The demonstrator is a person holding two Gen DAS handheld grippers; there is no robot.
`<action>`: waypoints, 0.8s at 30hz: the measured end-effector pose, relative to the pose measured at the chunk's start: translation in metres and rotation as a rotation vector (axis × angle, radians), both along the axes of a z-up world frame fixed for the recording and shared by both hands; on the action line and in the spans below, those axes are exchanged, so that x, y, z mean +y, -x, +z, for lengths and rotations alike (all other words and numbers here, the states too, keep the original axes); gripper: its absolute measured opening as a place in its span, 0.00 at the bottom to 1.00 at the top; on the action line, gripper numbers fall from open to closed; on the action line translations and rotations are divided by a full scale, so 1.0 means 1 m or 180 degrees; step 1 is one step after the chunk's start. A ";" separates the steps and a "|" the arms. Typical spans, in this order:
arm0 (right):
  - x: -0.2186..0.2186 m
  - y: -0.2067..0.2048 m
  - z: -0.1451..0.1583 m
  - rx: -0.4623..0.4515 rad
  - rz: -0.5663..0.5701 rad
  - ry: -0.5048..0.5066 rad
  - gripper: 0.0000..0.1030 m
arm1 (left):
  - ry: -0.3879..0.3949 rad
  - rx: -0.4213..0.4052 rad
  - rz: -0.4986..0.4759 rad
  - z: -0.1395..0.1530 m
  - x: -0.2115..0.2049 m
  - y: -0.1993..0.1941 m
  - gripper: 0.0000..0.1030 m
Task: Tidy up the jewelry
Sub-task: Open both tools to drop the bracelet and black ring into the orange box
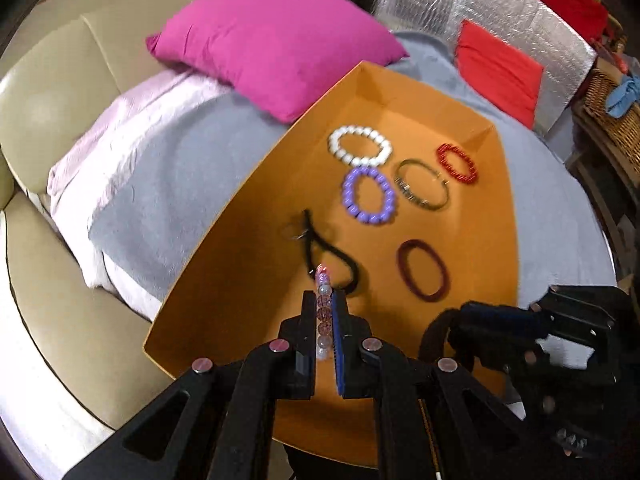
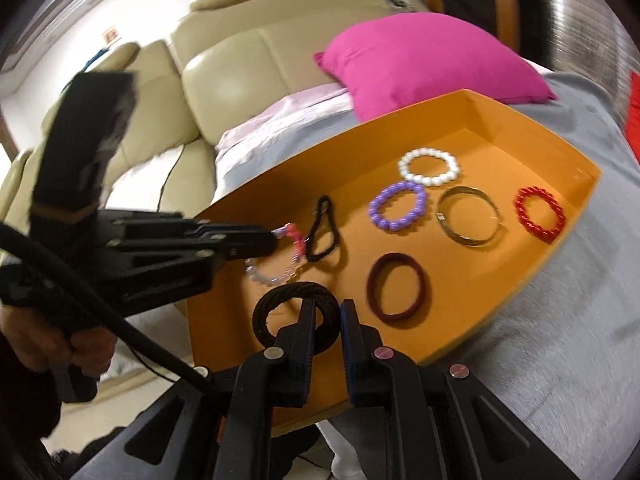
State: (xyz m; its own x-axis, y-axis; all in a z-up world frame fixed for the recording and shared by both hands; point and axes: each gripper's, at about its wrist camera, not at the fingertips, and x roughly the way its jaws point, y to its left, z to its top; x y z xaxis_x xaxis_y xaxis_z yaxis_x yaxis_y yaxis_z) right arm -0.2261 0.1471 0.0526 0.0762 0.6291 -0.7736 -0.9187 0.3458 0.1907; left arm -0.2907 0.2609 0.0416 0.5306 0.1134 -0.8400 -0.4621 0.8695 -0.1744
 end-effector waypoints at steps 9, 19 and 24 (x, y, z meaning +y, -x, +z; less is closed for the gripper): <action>0.014 0.018 -0.014 -0.0168 0.0282 0.0220 0.14 | -0.0004 0.0175 0.0117 -0.013 0.010 -0.002 0.07; 0.008 0.010 -0.012 -0.0042 0.0295 0.0206 0.20 | -0.0084 0.0274 0.0102 -0.007 0.006 -0.001 0.07; -0.016 -0.017 0.004 0.0083 -0.0002 -0.0021 0.20 | -0.0158 0.0167 0.0113 0.011 0.002 0.008 0.28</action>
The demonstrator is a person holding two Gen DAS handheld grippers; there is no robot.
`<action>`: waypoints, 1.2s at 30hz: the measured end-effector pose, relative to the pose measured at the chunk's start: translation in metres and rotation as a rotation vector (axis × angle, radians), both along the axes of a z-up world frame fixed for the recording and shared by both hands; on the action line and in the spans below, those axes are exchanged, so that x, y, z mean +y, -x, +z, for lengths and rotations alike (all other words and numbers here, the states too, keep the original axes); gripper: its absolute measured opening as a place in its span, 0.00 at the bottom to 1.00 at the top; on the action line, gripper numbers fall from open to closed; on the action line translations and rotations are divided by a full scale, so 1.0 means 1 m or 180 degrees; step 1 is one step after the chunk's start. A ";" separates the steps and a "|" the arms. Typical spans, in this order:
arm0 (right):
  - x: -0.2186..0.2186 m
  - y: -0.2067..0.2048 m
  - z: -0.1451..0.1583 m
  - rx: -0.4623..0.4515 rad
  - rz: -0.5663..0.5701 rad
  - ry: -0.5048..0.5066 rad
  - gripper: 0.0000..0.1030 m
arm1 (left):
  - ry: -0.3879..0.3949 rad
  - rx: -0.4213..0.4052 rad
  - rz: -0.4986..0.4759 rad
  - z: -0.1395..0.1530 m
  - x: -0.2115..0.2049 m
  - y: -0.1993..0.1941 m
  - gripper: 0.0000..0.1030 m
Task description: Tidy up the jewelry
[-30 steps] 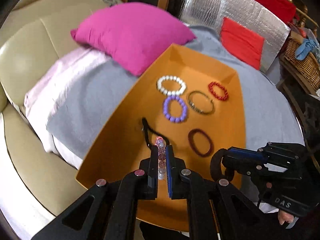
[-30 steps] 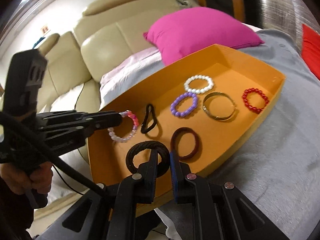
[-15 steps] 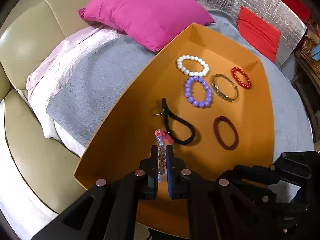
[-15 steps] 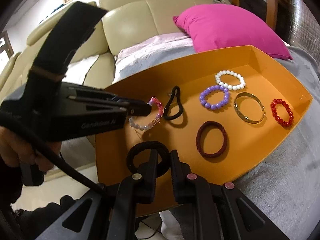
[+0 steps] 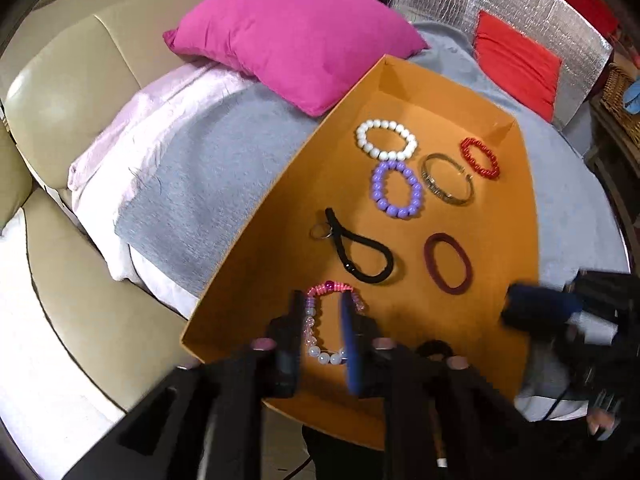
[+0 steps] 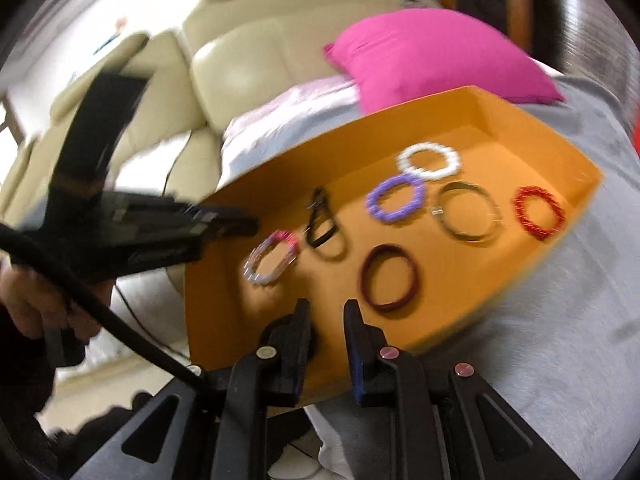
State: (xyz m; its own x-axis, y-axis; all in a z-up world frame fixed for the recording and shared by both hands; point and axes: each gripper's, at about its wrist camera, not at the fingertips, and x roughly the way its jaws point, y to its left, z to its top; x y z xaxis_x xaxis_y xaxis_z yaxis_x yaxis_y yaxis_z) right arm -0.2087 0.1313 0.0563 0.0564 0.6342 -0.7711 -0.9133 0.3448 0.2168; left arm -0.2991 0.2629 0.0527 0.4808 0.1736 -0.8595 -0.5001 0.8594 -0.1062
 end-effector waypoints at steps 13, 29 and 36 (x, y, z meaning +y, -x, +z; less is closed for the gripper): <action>-0.072 -0.030 0.035 0.0078 -0.1294 -0.0288 0.56 | -0.0862 0.0157 0.0380 0.051 -0.039 0.037 0.67; -0.076 0.070 0.094 -0.0388 -0.1680 -0.0116 0.62 | -0.1369 -0.0325 0.0810 0.123 -0.066 0.113 0.68; -0.076 0.088 0.107 -0.0433 -0.1782 -0.0112 0.62 | -0.1260 -0.0325 0.0767 0.127 -0.067 0.117 0.68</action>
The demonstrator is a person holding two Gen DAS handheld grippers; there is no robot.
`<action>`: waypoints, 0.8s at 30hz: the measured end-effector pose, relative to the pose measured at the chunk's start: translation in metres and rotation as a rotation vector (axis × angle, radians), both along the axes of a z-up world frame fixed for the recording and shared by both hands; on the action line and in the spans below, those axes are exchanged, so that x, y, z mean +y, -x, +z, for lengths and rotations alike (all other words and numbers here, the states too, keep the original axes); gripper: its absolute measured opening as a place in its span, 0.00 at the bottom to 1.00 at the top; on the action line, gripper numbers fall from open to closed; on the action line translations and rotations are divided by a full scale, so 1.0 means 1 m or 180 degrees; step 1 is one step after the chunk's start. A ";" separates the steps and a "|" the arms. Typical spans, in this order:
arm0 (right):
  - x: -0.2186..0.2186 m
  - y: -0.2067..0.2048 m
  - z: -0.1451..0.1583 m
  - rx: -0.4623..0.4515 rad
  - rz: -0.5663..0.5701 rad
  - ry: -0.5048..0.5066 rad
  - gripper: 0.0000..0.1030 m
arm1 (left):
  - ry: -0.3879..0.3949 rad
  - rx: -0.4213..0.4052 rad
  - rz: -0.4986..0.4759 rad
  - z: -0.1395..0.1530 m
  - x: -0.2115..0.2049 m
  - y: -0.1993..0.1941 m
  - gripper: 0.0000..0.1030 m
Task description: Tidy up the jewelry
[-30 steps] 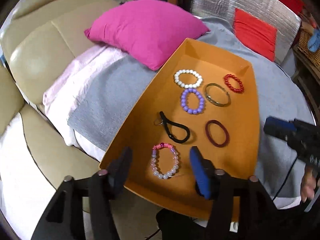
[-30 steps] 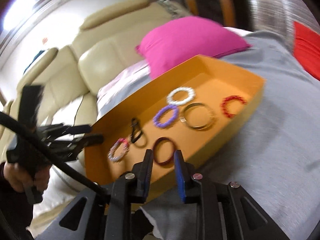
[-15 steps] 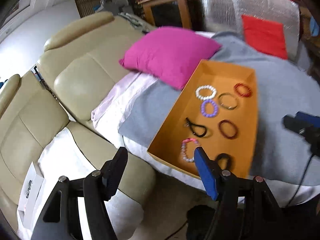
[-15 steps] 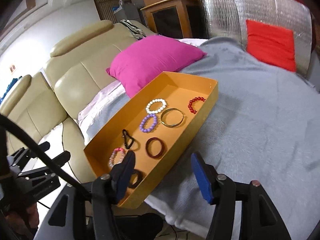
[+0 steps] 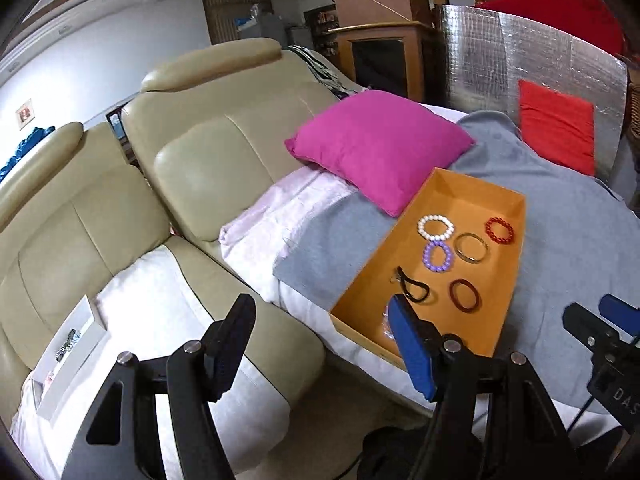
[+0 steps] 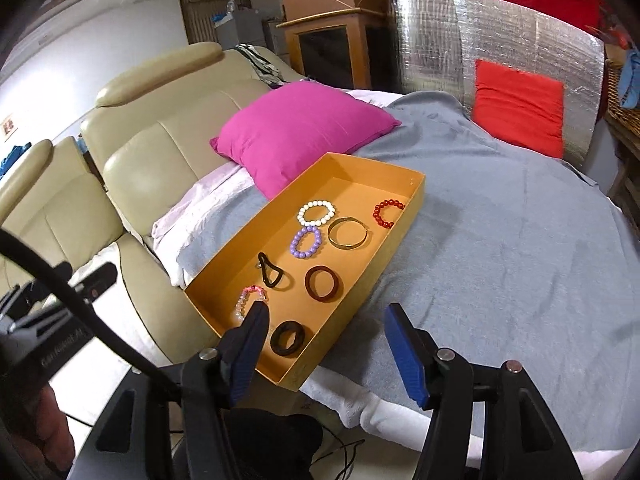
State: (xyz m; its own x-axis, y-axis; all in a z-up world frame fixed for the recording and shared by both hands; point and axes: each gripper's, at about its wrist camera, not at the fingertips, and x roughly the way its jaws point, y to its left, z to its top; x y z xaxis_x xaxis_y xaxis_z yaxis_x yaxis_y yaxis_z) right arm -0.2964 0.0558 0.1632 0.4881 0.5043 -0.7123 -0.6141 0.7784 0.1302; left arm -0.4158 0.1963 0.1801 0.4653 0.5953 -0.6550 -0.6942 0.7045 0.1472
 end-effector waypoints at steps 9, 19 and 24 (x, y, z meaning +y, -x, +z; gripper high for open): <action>0.007 0.005 -0.001 -0.0006 -0.0132 0.0098 0.62 | -0.0079 0.0020 -0.0156 0.000 -0.013 -0.001 0.69; 0.009 0.007 0.002 -0.0268 -0.0297 0.0288 0.62 | -0.0089 -0.0015 -0.0132 -0.003 -0.004 -0.001 0.69; 0.009 0.013 0.010 -0.0432 -0.0340 0.0305 0.62 | -0.0082 -0.0025 -0.0123 -0.002 -0.004 -0.001 0.69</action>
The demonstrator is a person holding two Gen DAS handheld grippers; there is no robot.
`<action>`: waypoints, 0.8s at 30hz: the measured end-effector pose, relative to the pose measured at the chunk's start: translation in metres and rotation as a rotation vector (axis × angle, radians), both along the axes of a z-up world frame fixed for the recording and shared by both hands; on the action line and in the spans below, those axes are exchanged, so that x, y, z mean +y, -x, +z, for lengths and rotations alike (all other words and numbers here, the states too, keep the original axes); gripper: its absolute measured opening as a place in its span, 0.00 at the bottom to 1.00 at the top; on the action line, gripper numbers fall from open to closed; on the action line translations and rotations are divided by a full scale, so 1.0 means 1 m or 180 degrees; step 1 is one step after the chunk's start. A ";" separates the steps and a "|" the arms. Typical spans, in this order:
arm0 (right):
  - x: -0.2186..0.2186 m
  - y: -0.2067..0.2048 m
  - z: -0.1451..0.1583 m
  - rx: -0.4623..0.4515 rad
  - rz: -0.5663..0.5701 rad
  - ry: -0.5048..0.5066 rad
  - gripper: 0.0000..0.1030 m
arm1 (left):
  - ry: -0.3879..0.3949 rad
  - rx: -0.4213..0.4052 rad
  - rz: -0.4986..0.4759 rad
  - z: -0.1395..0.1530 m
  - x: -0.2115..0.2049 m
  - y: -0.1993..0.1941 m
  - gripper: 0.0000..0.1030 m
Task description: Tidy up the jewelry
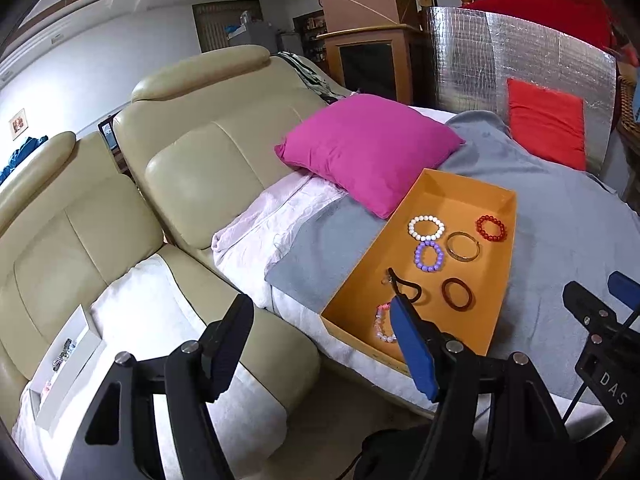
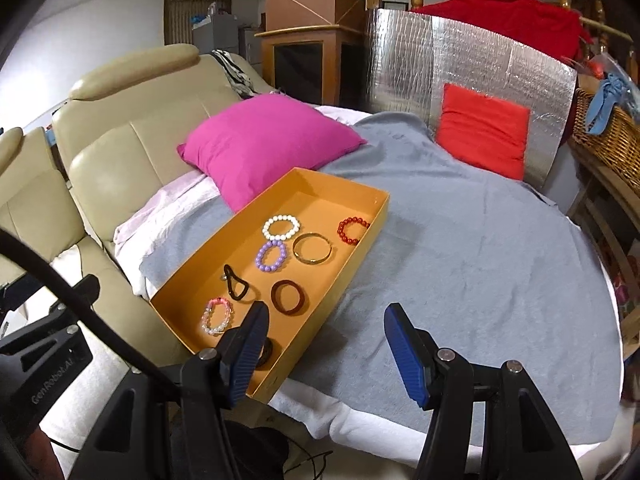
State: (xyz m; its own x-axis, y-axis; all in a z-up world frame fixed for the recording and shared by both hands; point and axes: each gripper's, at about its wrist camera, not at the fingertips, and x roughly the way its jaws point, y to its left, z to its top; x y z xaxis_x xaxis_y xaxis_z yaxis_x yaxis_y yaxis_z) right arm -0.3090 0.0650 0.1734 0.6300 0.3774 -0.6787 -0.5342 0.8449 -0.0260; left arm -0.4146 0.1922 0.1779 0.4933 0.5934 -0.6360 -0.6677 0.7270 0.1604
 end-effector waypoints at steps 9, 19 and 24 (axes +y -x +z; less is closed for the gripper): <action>0.000 0.004 0.002 -0.0035 0.0011 0.0032 0.63 | 0.0011 0.0038 0.0009 -0.005 -0.002 -0.003 0.69; -0.004 0.003 0.005 -0.0051 0.0001 0.0005 0.63 | 0.0024 0.0049 0.0027 -0.005 -0.002 -0.004 0.69; -0.004 0.003 0.005 -0.0058 0.0003 0.0011 0.63 | 0.0028 0.0058 0.0027 -0.005 -0.002 -0.004 0.69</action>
State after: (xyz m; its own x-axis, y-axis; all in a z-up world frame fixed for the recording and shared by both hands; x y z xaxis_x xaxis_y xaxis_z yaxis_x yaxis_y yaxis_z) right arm -0.3125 0.0610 0.1788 0.6420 0.3756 -0.6684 -0.5345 0.8443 -0.0388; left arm -0.4111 0.1899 0.1726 0.4764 0.5918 -0.6502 -0.6710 0.7226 0.1661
